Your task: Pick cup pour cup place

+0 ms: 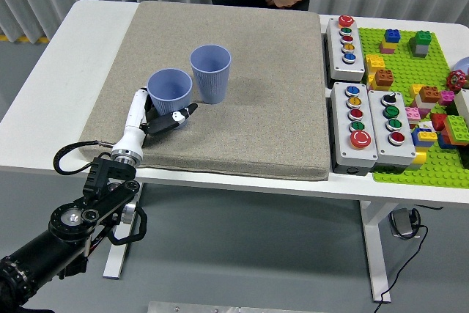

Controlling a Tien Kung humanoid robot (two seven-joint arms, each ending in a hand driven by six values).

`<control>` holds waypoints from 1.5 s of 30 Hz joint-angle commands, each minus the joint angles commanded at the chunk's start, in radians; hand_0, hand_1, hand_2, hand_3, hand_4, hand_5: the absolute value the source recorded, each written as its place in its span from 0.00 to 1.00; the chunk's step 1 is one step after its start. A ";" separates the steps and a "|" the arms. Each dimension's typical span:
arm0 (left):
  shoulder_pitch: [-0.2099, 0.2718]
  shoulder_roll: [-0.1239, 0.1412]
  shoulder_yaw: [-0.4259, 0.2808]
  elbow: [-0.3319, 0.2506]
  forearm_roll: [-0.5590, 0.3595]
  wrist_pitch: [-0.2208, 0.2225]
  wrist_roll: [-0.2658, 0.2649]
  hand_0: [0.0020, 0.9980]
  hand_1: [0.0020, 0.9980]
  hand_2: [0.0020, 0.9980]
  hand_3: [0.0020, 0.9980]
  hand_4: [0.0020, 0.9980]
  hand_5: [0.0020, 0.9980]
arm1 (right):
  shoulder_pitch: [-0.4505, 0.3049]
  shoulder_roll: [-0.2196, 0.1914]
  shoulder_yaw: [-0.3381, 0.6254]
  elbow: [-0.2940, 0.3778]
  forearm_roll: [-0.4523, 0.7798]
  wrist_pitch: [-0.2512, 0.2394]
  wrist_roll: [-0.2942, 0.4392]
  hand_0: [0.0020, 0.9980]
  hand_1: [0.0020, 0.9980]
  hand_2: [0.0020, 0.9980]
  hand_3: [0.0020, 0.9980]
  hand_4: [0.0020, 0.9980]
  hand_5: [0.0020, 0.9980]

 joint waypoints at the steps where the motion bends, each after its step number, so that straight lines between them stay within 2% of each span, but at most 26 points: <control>1: 0.001 0.000 -0.001 0.000 0.001 -0.007 0.001 0.73 0.73 0.86 0.80 0.97 0.33 | 0.000 0.000 0.000 0.000 0.000 0.000 0.000 0.70 0.71 0.66 0.63 0.03 0.30; 6: 0.006 0.002 -0.008 -0.007 0.007 -0.014 -0.004 0.73 0.73 0.86 0.80 0.97 0.33 | -0.001 0.000 0.000 0.000 0.001 0.000 0.000 0.70 0.71 0.66 0.63 0.03 0.30; 7: 0.007 0.002 -0.010 -0.008 0.008 -0.015 -0.004 0.74 0.75 0.88 0.87 0.97 0.34 | -0.001 0.000 0.000 0.000 0.001 0.000 0.000 0.70 0.71 0.66 0.63 0.03 0.30; 24: 0.016 0.013 -0.038 -0.028 0.029 -0.027 -0.002 0.75 0.76 0.89 0.88 0.97 0.34 | 0.005 -0.001 -0.001 0.000 0.006 -0.001 -0.001 0.70 0.70 0.66 0.63 0.02 0.30; 36: 0.034 0.018 -0.055 -0.053 0.064 -0.041 0.008 0.76 0.78 0.91 0.91 1.00 0.37 | 0.004 -0.001 0.001 0.000 0.007 -0.002 0.000 0.70 0.70 0.66 0.63 0.02 0.30; 37: 0.034 0.017 -0.057 -0.054 0.066 -0.041 0.008 0.84 0.87 0.98 0.98 1.00 0.38 | 0.005 -0.001 0.001 0.000 0.007 -0.001 0.000 0.70 0.70 0.66 0.63 0.02 0.30; 42: 0.038 0.021 -0.074 -0.067 0.078 -0.052 0.014 0.84 0.87 0.98 0.98 1.00 0.38 | 0.008 -0.001 0.000 0.001 0.009 -0.002 -0.001 0.70 0.70 0.66 0.63 0.02 0.30; 43: 0.039 0.021 -0.075 -0.067 0.079 -0.053 0.015 0.91 0.95 1.00 1.00 1.00 0.42 | 0.008 -0.001 0.000 0.001 0.008 -0.002 -0.001 0.70 0.70 0.66 0.63 0.02 0.30; 45: 0.046 0.026 -0.084 -0.083 0.095 -0.063 0.022 0.91 0.95 1.00 1.00 1.00 0.42 | 0.009 -0.001 0.000 0.001 0.011 -0.002 -0.002 0.70 0.70 0.66 0.63 0.02 0.30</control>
